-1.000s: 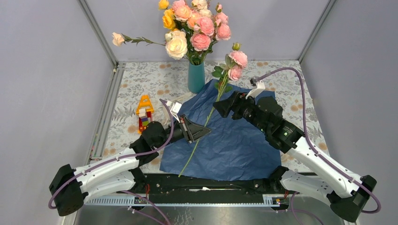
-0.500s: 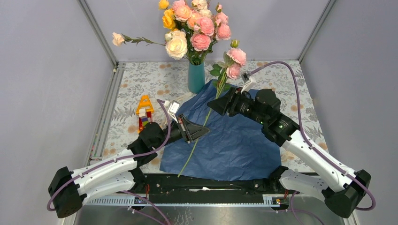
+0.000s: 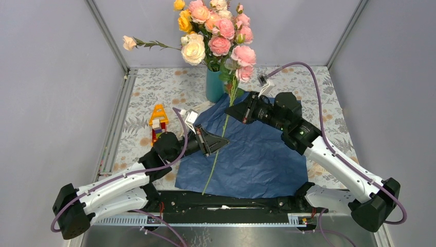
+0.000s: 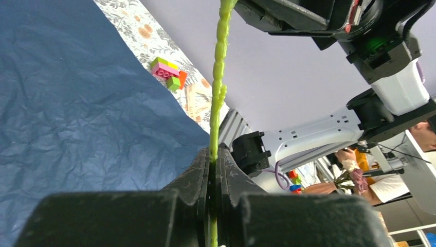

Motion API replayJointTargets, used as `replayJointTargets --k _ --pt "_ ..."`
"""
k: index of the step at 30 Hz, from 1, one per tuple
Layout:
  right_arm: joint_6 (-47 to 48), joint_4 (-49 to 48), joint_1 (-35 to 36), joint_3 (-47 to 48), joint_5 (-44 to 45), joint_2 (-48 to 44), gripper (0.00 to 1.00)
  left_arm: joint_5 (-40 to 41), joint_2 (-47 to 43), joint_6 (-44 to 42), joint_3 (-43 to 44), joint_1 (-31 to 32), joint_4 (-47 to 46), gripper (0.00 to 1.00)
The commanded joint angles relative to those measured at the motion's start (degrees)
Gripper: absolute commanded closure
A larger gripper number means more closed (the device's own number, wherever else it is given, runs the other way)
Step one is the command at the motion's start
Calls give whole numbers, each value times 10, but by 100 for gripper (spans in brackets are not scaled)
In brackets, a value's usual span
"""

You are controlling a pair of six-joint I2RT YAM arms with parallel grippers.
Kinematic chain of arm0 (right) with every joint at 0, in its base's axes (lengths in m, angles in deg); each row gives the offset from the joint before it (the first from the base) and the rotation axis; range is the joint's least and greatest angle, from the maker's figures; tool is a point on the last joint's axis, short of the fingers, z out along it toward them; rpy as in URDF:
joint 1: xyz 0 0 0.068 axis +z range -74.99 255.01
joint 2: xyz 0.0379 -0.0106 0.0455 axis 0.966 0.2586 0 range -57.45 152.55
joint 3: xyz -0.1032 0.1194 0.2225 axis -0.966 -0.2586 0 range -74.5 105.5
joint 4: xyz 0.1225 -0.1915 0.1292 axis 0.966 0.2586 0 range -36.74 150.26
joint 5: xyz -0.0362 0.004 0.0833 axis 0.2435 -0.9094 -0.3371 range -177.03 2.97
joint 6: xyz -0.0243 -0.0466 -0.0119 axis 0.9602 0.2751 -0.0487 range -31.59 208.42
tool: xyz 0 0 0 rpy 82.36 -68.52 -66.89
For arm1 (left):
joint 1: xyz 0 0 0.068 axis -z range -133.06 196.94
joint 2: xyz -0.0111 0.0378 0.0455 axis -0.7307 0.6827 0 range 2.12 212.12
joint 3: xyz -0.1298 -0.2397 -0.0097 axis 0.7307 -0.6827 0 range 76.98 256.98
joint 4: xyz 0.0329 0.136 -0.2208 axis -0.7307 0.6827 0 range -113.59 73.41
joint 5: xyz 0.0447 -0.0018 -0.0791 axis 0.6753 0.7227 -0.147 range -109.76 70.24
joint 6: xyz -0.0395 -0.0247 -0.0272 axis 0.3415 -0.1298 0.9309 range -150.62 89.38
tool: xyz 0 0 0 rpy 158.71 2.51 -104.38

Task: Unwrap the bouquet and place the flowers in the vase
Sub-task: Insert the fake flower into the vase.

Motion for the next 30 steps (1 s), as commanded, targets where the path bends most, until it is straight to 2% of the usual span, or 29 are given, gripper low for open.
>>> replayJointTargets --k 1,3,8,9,11,14,18,23,30 --pt "32 -44 -2 41 5 6 100 0 -4 -41 48 4 58 97" --pt "44 -48 -2 39 10 3 100 8 -3 -50 62 4 82 87" --pt "101 -55 1 35 32 -22 100 48 -6 -73 105 -2 180 26" --pt "121 -56 4 37 42 -30 100 51 -8 -79 114 -10 199 18" --pt "184 -61 15 43 70 -43 100 46 -13 -96 132 -33 232 9" --pt "261 -73 24 60 111 -48 100 -24 -14 -123 152 -106 284 2" --pt "356 -126 25 73 152 -33 100 -119 -23 -173 187 -230 356 1" --pt "453 -265 25 78 198 7 100 -91 -24 -279 255 -370 498 1" --pt "543 -397 25 145 221 115 100 6 -6 -335 253 -478 518 1"
